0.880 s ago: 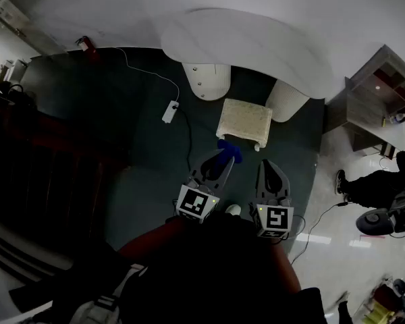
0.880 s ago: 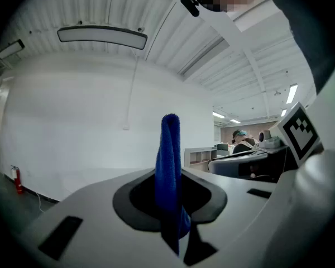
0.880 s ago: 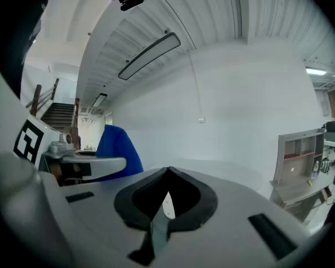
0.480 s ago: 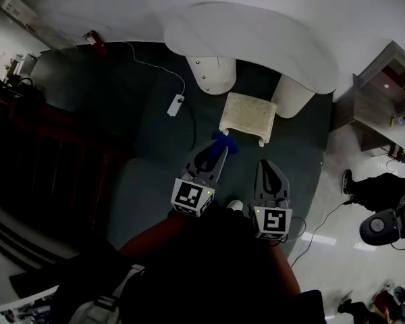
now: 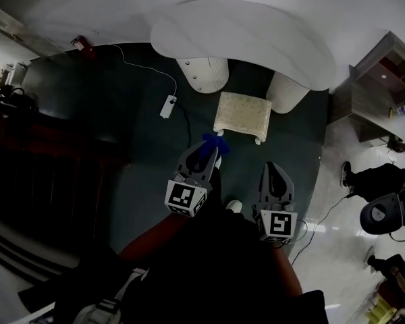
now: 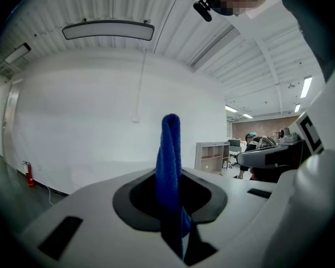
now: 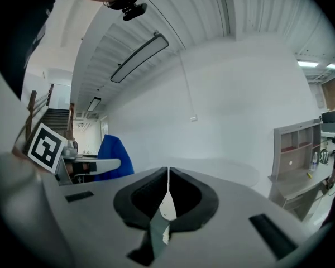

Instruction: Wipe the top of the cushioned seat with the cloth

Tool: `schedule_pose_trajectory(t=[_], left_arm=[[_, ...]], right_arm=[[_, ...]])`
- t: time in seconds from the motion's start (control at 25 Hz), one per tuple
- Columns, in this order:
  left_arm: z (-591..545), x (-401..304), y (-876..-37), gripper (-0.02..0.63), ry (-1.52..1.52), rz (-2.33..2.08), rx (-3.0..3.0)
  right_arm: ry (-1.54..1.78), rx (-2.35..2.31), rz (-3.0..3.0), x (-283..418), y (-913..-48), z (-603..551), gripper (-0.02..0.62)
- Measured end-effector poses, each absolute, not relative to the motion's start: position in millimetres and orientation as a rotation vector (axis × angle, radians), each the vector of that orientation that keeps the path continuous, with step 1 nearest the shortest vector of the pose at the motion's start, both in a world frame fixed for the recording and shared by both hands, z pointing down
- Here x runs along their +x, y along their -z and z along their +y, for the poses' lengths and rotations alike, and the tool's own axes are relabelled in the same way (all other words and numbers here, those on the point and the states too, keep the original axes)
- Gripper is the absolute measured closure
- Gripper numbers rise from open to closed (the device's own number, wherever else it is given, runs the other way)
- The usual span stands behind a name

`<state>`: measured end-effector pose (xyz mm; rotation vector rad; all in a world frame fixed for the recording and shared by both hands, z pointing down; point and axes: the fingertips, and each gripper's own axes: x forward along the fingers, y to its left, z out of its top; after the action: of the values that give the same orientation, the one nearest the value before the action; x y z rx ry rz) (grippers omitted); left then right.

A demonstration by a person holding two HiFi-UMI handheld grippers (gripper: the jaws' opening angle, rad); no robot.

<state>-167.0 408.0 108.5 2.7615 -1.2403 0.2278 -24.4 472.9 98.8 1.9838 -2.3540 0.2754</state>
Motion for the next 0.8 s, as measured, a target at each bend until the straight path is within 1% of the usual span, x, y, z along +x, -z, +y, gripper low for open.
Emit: schedule_pose_trajectory(t=[0.32,0.56,0.8], left_arm=[[306.2,-188.4,-137.8,0.528,-0.186,-1.191,2.684],[219.4,-217.5,-145.6,0.528,-0.21,-1.154,2.675],[152.7,-236.3,-170.3,0.528,-0.258,-1.104,2.657]], right_arm=[[-0.308,1.944,-2.269,-36.5,-114.4,378.8,0.557],[-0.296,1.91,-2.24,-60.6,-108.8,297.8,0.557],[-0.32,1.95,-2.189,-67.9,-117.9,234.3,0.557]])
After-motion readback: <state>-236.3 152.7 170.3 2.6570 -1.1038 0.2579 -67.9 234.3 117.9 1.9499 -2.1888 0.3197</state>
